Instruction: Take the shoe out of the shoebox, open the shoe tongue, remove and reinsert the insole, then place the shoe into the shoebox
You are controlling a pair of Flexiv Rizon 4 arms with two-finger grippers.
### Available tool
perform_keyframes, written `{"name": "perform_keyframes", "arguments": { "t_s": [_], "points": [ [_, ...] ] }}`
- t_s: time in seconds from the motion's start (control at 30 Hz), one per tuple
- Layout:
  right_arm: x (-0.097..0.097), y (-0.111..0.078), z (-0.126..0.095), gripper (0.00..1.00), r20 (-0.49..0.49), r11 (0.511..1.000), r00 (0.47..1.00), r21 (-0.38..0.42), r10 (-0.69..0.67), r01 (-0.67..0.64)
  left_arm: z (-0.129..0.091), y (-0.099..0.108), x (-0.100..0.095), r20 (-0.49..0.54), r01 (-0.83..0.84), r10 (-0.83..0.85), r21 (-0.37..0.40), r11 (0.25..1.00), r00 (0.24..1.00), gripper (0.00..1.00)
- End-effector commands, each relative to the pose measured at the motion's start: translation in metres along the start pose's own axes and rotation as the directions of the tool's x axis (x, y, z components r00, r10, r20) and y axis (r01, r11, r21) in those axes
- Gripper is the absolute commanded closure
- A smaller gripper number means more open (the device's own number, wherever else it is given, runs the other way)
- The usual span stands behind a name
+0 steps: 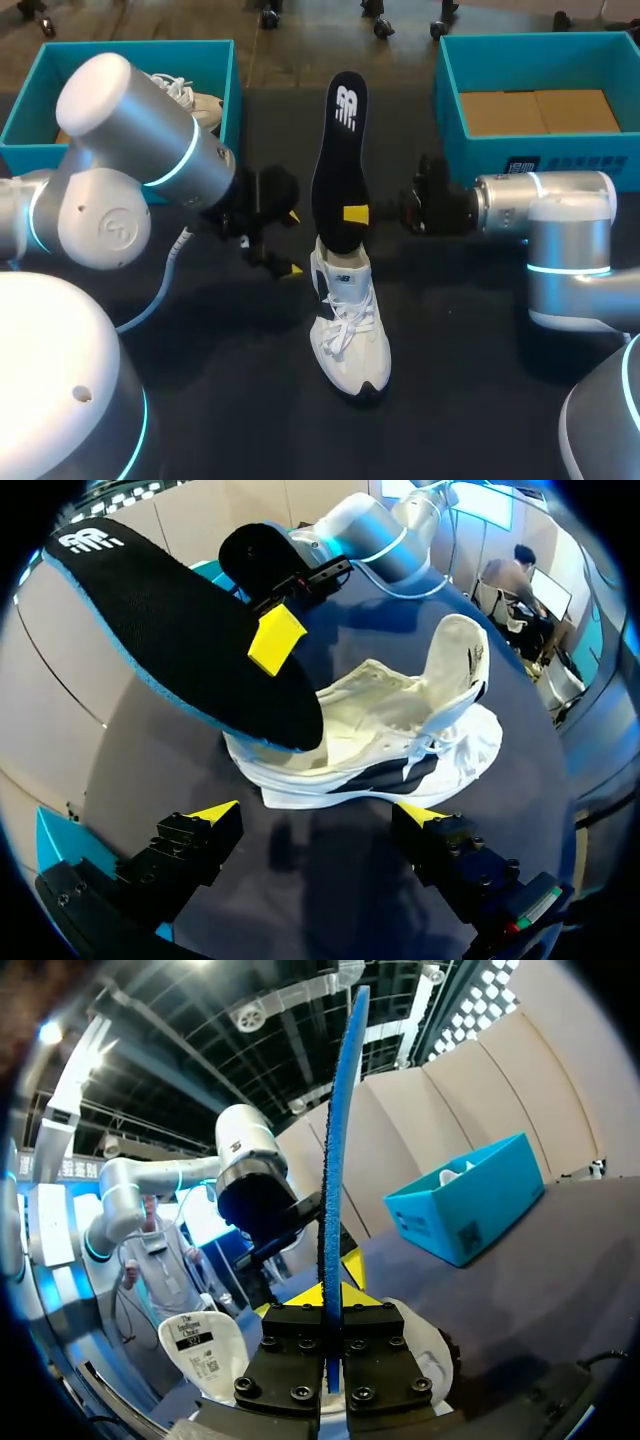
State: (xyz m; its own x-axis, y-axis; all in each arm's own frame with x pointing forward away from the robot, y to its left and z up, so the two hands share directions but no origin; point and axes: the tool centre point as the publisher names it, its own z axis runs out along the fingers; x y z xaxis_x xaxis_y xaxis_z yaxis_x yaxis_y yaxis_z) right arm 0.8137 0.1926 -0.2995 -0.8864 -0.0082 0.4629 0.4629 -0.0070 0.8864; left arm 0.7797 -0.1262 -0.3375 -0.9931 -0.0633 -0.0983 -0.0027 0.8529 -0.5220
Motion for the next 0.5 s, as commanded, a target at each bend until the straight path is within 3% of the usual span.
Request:
{"name": "perform_keyframes", "arguments": {
  "t_s": [0.03,0.5],
  "points": [
    [0.0012,-0.0013,0.003,1.0,0.001,1.0,1.0,-0.003,-0.001,0.002,0.0004,-0.0026,0.0025,0.005,-0.002,0.002,0.001,1.0,1.0,0.0],
    [0.0015,-0.004,0.0055,1.0,0.025,0.999,0.999,-0.034,-0.041,0.042,0.0087,-0.0097,0.0025,0.043,0.0,0.001,-0.011,1.0,0.999,0.0]
  ]
}}
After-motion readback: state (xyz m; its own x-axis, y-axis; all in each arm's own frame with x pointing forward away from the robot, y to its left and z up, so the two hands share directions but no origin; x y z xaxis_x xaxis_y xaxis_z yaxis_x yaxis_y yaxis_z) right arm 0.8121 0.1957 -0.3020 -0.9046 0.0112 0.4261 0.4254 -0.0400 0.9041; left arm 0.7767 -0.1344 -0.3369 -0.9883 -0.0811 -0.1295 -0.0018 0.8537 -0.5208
